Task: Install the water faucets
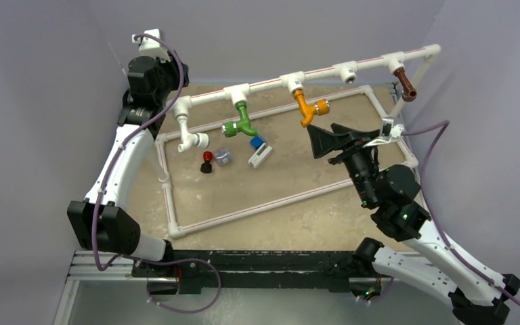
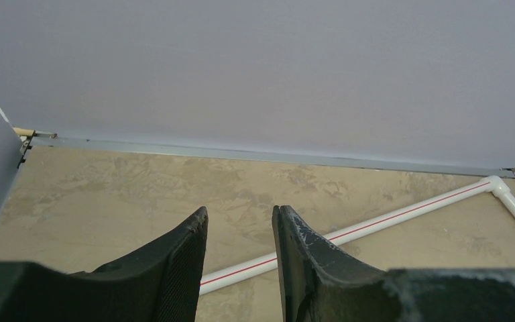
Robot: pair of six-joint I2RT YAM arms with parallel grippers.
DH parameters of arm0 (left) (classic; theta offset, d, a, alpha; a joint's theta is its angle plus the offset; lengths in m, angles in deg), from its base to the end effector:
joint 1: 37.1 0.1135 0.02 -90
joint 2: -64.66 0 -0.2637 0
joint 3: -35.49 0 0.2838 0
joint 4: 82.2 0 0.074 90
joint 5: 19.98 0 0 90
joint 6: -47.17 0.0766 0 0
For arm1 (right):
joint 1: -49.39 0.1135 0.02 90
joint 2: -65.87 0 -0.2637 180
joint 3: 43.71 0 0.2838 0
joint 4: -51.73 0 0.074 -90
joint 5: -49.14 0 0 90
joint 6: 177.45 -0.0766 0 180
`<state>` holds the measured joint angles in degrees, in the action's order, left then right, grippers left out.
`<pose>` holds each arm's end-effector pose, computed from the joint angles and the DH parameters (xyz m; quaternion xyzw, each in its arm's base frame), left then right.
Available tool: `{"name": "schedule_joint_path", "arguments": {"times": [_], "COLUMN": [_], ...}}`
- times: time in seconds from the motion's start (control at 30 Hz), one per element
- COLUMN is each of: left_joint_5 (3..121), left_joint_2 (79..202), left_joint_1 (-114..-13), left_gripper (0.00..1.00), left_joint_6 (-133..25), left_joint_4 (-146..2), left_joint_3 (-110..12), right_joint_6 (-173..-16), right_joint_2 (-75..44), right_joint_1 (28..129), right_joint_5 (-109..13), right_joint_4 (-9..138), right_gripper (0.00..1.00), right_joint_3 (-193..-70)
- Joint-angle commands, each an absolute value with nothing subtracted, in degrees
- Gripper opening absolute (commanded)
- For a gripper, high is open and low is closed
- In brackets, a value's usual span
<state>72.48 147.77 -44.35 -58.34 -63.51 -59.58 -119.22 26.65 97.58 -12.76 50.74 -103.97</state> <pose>0.4126 -0.0492 0.4165 -0.0680 0.7443 -0.1153 0.6543 0.1681 0.1338 0.4352 0.1218 0.5654 0.4128 0.7036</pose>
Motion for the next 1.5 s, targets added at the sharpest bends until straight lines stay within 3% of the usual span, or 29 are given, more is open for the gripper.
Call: {"name": "schedule_joint_path", "arguments": {"times": [0.0, 0.4, 0.67, 1.17, 1.47], "left_joint_5": [71.5, 71.3, 71.2, 71.1, 70.7], "left_joint_2": [152.1, 152.3, 152.4, 152.7, 152.8], "left_joint_1": [-44.2, -44.1, -44.1, -44.0, -44.0], "left_gripper": [0.4, 0.4, 0.4, 0.4, 0.4], "left_joint_6": [-59.1, -59.1, -59.0, -59.0, -59.1], "left_joint_4": [-52.2, -52.1, -52.1, -52.1, -52.0], "left_joint_3": [-54.1, -54.1, -54.1, -54.2, -54.3], "right_joint_6": [-91.2, -42.2, -17.3, 4.4, 3.1], "right_joint_2": [26.6, 25.8, 20.5, 11.2, 5.8], "right_joint_1": [97.4, 97.4, 97.5, 102.9, 103.0], "right_joint_5": [-18.0, -20.6, -11.6, -3.7, -2.7], "right_joint_4": [56.8, 62.1, 56.2, 33.7, 32.3], "right_gripper": [0.89, 0.89, 0.89, 0.87, 0.71], "right_joint_3": [-110.2, -111.3, -108.4, -104.2, -106.5]}}
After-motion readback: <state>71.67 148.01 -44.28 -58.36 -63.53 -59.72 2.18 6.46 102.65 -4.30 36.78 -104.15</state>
